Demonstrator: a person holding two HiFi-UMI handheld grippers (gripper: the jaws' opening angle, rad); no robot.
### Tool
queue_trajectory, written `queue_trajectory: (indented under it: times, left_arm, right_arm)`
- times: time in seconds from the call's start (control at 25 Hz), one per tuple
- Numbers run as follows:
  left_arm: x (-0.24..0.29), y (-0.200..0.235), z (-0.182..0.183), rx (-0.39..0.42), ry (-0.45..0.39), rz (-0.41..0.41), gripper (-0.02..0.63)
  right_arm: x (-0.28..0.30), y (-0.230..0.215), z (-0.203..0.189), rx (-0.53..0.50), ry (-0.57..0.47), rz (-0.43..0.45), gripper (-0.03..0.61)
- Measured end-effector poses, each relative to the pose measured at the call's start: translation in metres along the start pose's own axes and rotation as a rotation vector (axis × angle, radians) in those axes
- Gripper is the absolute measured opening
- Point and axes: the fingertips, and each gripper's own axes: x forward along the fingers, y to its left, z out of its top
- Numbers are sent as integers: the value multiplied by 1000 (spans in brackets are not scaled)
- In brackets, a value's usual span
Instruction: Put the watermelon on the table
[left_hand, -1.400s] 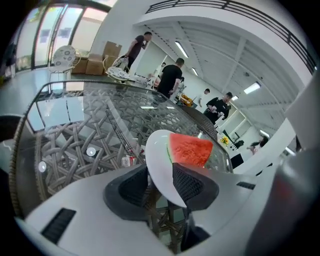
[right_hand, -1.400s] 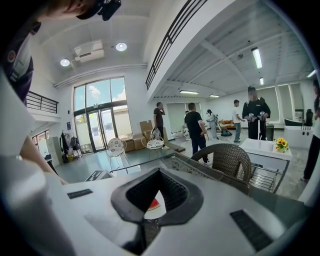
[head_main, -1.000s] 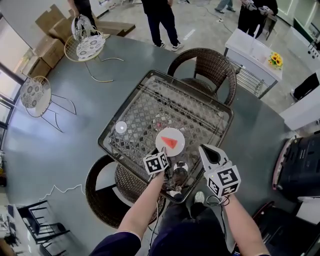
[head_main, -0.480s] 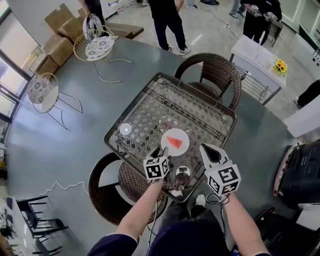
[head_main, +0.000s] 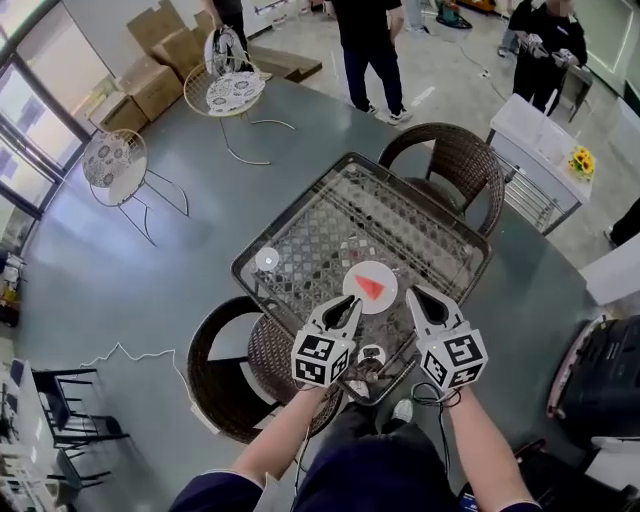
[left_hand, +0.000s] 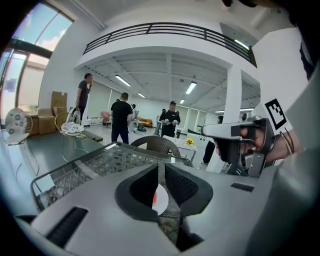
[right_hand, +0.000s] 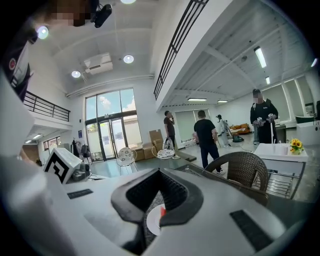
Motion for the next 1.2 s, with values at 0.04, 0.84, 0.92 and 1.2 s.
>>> queue_trajectory:
  times: [0.04, 0.84, 0.92, 1.2]
  left_arm:
    - [-4, -3, 5, 11, -12, -6, 38]
    - [-53, -36, 65, 6, -150, -126, 5]
    - [-53, -36, 65, 4, -149, -125, 5]
    - [-53, -39, 65, 4, -153, -126, 5]
  right_arm:
    - [2, 3, 1, 0, -7, 16, 2]
    - [9, 47, 34, -48, -87, 93, 2]
    - [8, 48, 34, -49, -87, 94, 2]
    - [1, 46, 34, -49, -91, 90, 2]
